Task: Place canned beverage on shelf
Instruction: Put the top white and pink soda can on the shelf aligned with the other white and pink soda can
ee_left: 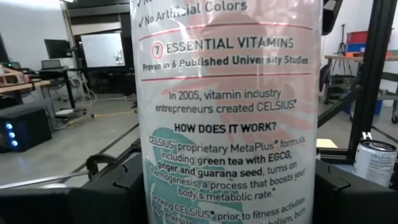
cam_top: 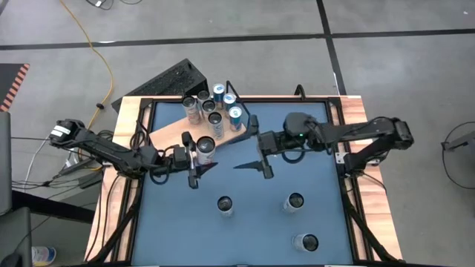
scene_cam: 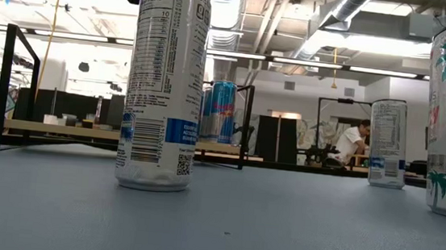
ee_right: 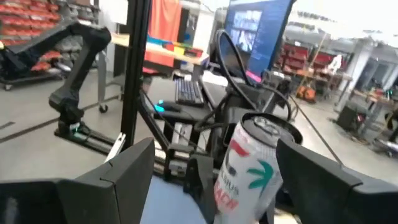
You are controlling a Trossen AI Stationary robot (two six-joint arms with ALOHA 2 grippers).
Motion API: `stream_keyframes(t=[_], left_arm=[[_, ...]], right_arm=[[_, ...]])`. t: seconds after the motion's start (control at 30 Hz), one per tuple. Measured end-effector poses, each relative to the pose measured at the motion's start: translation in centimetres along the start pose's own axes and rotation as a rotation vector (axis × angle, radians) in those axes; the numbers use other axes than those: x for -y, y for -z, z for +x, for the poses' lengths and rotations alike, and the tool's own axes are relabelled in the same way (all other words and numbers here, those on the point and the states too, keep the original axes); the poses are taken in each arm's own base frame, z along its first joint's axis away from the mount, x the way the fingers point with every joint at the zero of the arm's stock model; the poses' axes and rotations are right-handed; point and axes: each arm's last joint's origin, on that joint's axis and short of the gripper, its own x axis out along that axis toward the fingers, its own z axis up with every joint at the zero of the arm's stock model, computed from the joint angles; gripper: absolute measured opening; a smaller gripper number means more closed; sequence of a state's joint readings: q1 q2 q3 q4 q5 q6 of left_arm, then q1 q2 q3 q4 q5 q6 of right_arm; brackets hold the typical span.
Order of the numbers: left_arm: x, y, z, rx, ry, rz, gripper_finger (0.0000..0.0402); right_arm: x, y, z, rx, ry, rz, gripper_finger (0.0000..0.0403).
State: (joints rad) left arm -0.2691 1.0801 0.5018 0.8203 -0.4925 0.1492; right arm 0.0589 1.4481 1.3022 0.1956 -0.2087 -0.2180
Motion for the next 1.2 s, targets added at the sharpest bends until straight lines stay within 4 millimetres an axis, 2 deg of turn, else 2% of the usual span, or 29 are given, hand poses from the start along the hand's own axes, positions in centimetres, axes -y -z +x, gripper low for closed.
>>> stream_keyframes(t=[0.13, 0.33, 0.57, 0.7, 0.97, 1.2], left_arm=[[0.1, 0.0, 0.0, 0.003, 0.023, -0.01, 0.0243], [0.1, 0.0, 0.0, 0.006, 0.024, -0.01, 0.0243], [0.1, 0.0, 0.0, 0.006, 0.032, -0.008, 0.0243], [0.1, 0.0, 0.0, 0.007, 0.039, 0.012, 0.0243], [0.1, -0.6, 0.0, 0.065, 0.032, 0.051, 0.0243], [0.0, -1.2, -0.1, 0.127, 0.034, 0.071, 0.0243]], right_arm=[[0.9, 0.9, 1.0, 0.039, 0.028, 0.007, 0.0332], [2.4, 1.7, 3.0, -0.004, 0.049, 0.061, 0.0356], [2.8, 1.7, 5.5, -0.078, -0.02, 0.072, 0.0361], [2.9, 2.5, 6.4, -0.103, -0.036, 0.102, 0.0361], [2.9, 3.1, 7.1, -0.086, -0.07, 0.113, 0.036], [3.0, 3.3, 7.8, -0.019, -0.07, 0.093, 0.0342]])
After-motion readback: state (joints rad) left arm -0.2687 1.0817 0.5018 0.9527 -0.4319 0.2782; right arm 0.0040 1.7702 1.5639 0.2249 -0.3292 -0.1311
